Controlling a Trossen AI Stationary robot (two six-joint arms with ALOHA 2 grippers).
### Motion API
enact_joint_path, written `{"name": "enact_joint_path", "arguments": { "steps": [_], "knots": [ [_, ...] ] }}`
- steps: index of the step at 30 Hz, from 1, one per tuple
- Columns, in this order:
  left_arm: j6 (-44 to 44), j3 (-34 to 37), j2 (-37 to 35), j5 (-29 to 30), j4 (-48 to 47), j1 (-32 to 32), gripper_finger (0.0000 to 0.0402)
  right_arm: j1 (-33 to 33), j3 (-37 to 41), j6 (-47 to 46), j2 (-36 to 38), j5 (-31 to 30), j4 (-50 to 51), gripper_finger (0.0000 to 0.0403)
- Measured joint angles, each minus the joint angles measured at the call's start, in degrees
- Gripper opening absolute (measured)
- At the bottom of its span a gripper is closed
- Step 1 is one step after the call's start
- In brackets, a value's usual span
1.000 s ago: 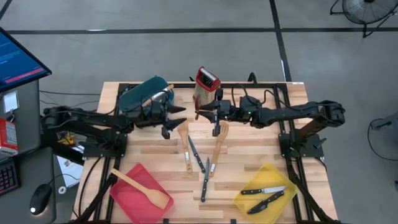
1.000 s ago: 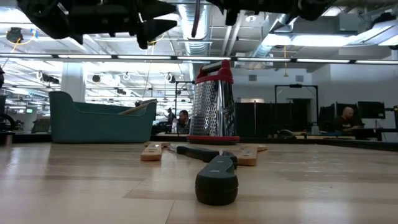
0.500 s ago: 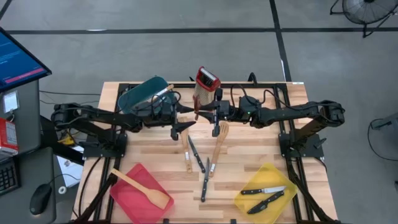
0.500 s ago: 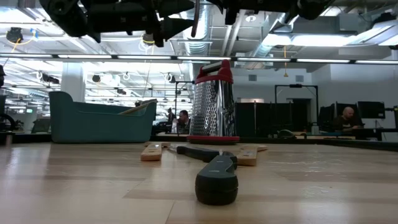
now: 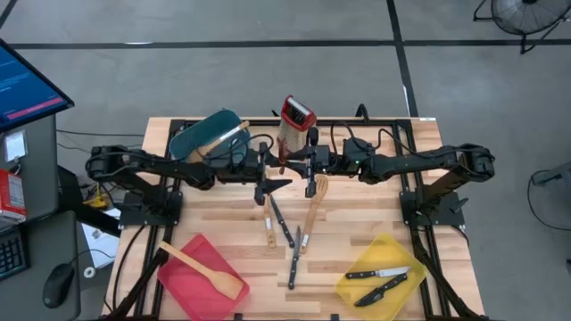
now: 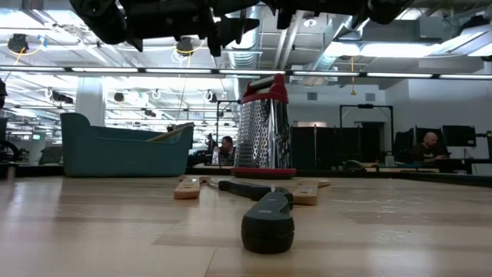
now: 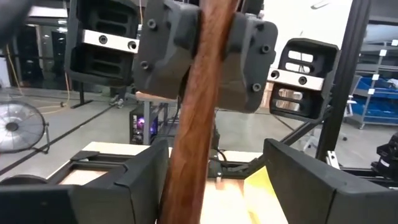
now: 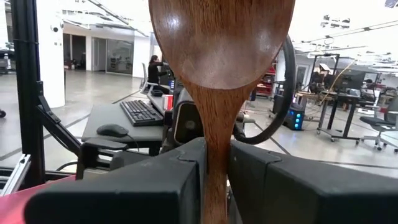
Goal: Pick & Place Kitchen Items
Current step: Put the brown wooden serving spoon into the blue bin
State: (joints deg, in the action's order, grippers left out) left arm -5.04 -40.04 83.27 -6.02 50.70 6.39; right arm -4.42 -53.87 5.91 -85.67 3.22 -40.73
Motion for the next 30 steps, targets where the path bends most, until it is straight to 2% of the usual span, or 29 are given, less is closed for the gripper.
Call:
{"name": "enact_joint_path", "arguments": {
  "steps": [6,19,23,27,30],
  "knots": [
    [0.00,-0.10,0.21,-0.48,-0.09,0.00,0.0204,0.31,0.02,-0.36,0.00,1.48,0.00,0.0052],
    [1.16,-0.10,0.21,-0.62,-0.04,0.04,0.0045,0.28,0.02,-1.87,0.00,2.86,-0.85,0.0052],
    [1.13,-0.10,0.21,-0.68,0.02,0.04,0.0044,0.28,0.03,-2.13,0.00,2.86,-0.85,0.0052],
    [-0.04,-0.10,0.19,-0.55,0.02,0.04,0.0065,0.28,0.02,-1.25,0.00,2.86,-0.72,0.0052],
    [0.21,-0.10,0.19,-0.61,-0.07,0.04,0.0053,0.26,0.04,-1.66,0.00,2.82,-0.61,0.0057]
  ]
}}
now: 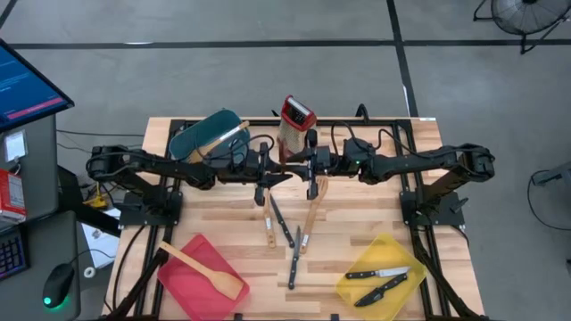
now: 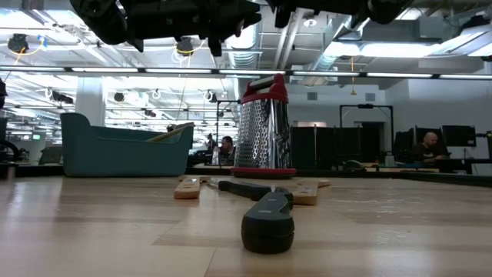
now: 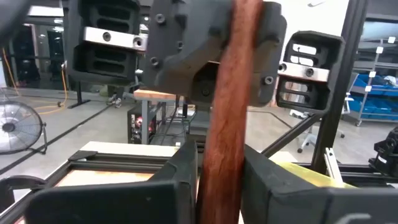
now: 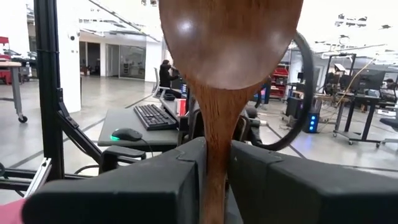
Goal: Pick & Place Kitchen Items
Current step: Put the brown wooden serving spoon into the blue bin
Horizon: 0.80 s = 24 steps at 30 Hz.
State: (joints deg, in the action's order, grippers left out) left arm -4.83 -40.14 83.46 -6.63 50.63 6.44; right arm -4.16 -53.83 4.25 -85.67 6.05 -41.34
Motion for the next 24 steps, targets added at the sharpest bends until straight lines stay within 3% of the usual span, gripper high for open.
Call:
{"name": "enact_joint_path", "arguments": {
  "steps": [8,16,19,24],
  "knots": [
    [-0.45,0.00,-0.04,-0.05,0.04,0.00,0.0040,-0.03,0.04,1.00,1.09,-0.11,0.03,0.0106],
    [-0.37,0.03,-3.31,2.02,-6.79,0.62,0.0040,0.15,0.00,0.94,10.71,0.06,7.07,0.0166],
    [0.40,-0.01,-7.60,6.60,-15.14,1.50,0.0040,0.52,0.00,0.85,15.45,0.04,13.06,0.0184],
    [1.34,0.02,-17.90,21.92,-33.19,2.82,0.0044,2.03,0.03,0.81,20.85,-0.03,21.05,0.0200]
  ]
}}
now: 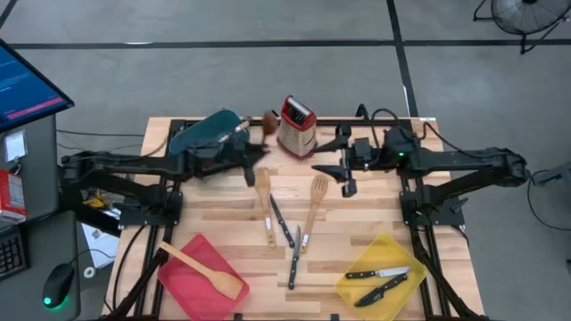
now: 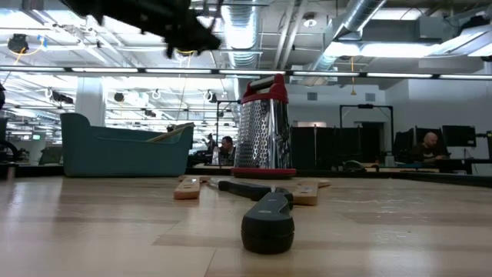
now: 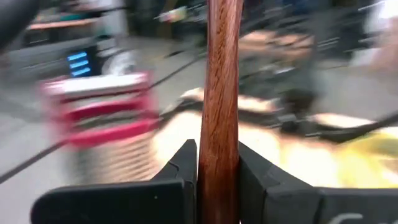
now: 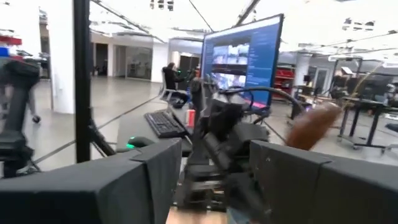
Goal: Pick & Place Kitchen Items
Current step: Put the brown wooden serving spoon into the blue bin
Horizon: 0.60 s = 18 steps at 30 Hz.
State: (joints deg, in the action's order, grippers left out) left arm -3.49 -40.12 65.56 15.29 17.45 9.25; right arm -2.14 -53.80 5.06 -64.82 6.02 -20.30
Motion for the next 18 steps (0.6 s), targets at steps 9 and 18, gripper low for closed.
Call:
{"name": "enact_joint_path", "arguments": {
  "steps": [9,18],
  "knots": [
    [-5.80,1.29,-14.08,13.86,-26.53,2.57,0.0049,2.15,-0.05,0.00,0.88,-0.02,2.48,0.0187],
    [-11.93,12.78,-16.83,15.23,-27.66,7.09,0.0045,2.15,-0.04,-1.96,-2.51,-0.02,3.19,0.0172]
  ]
}}
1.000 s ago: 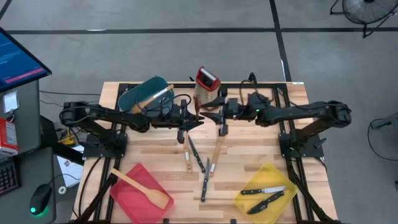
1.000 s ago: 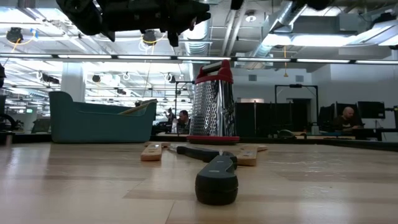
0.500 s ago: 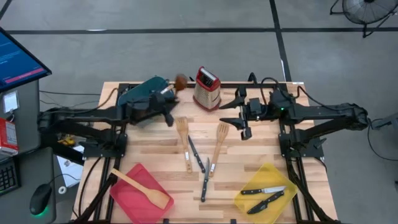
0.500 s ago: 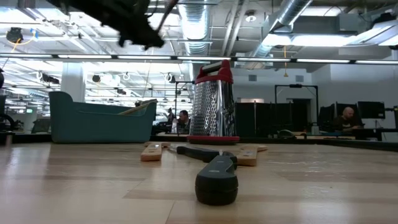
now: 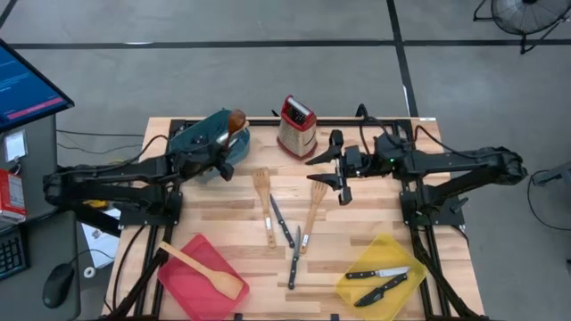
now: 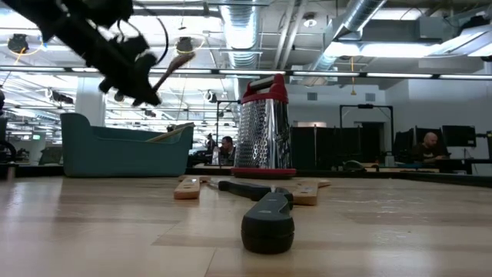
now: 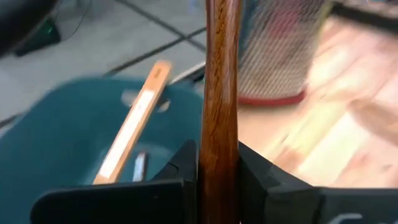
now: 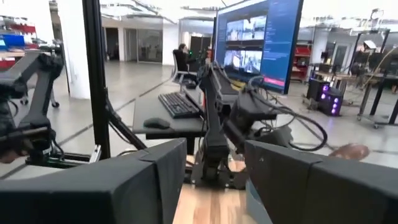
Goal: Pick & Place Kitchen Items
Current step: Put the brown wooden serving spoon into the blue bin
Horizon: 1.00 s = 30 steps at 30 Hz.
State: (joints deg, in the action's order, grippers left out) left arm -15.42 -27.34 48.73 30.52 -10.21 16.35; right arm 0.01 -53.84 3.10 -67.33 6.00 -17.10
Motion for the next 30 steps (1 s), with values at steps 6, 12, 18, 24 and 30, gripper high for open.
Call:
{"name": "enact_joint_path", "arguments": {
  "steps": [6,12,18,24,30],
  "knots": [
    [-0.03,4.98,0.04,1.10,0.04,3.02,0.0055,-0.02,0.00,-0.16,-2.18,0.00,0.04,0.0168],
    [0.07,7.50,0.04,0.80,0.15,4.66,0.0044,-0.02,0.00,-0.16,-2.43,0.00,-0.02,0.0168],
    [0.06,9.79,0.04,0.05,0.02,6.60,0.0058,-0.02,0.00,-0.16,-2.43,0.00,-0.01,0.0167],
    [0.11,10.07,0.06,-2.41,0.04,8.49,0.0045,-0.02,0.00,-0.14,-2.43,0.00,0.00,0.0168],
    [0.88,10.07,0.13,-3.82,0.02,9.89,0.0048,-0.02,0.00,-0.14,-2.43,0.00,0.18,0.0164]
  ]
}}
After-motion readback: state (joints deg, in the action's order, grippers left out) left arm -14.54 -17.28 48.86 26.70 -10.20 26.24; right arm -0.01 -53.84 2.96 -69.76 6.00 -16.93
